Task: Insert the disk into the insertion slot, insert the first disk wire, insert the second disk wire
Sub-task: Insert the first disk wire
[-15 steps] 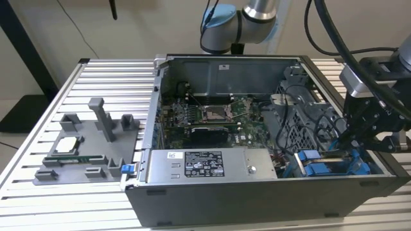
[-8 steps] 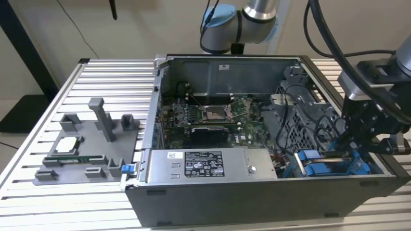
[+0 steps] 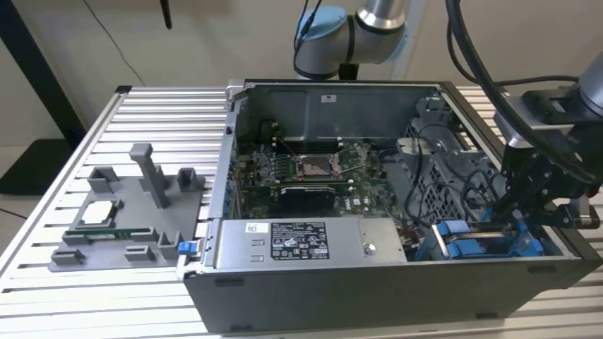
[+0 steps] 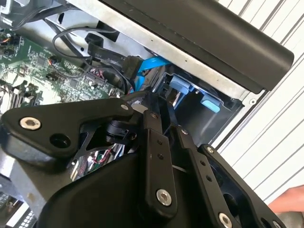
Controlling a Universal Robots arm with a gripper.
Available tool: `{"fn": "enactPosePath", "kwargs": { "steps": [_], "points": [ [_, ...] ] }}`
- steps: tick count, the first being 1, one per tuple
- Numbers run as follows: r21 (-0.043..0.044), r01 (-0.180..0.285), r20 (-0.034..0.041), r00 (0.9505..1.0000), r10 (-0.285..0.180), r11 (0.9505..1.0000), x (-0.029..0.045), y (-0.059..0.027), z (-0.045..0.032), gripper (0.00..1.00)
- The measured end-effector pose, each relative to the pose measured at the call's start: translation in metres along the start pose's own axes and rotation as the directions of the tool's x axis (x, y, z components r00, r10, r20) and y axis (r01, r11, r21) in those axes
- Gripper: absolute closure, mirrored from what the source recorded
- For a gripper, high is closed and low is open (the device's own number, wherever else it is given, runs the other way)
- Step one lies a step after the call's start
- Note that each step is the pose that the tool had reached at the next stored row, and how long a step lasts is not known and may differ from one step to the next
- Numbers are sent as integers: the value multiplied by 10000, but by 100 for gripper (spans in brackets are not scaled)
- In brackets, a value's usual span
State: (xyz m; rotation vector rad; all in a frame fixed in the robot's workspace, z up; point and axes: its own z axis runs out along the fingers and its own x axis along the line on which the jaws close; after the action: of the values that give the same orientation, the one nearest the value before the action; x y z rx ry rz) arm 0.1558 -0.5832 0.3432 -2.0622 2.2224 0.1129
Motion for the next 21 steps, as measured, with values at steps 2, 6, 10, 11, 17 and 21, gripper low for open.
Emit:
{"fn": "enactPosePath", "kwargs": {
  "steps": [2, 6, 10, 11, 17, 21],
  "points": [
    [1, -13, 1, 10000, 13, 10000, 2, 0, 2, 100],
    [-1, -14, -5, 10000, 14, 10000, 5, 1, 4, 100],
    [0, -25, -8, 10000, 25, 10000, 6, 8, 14, 100],
    [1, -29, -11, 10000, 29, 10000, 7, 11, 16, 100],
    [4, -45, -31, 10000, 45, 10000, 9, 13, 29, 100],
    [6, -44, -47, 10000, 44, 10000, 10, 13, 37, 100]
  ]
}}
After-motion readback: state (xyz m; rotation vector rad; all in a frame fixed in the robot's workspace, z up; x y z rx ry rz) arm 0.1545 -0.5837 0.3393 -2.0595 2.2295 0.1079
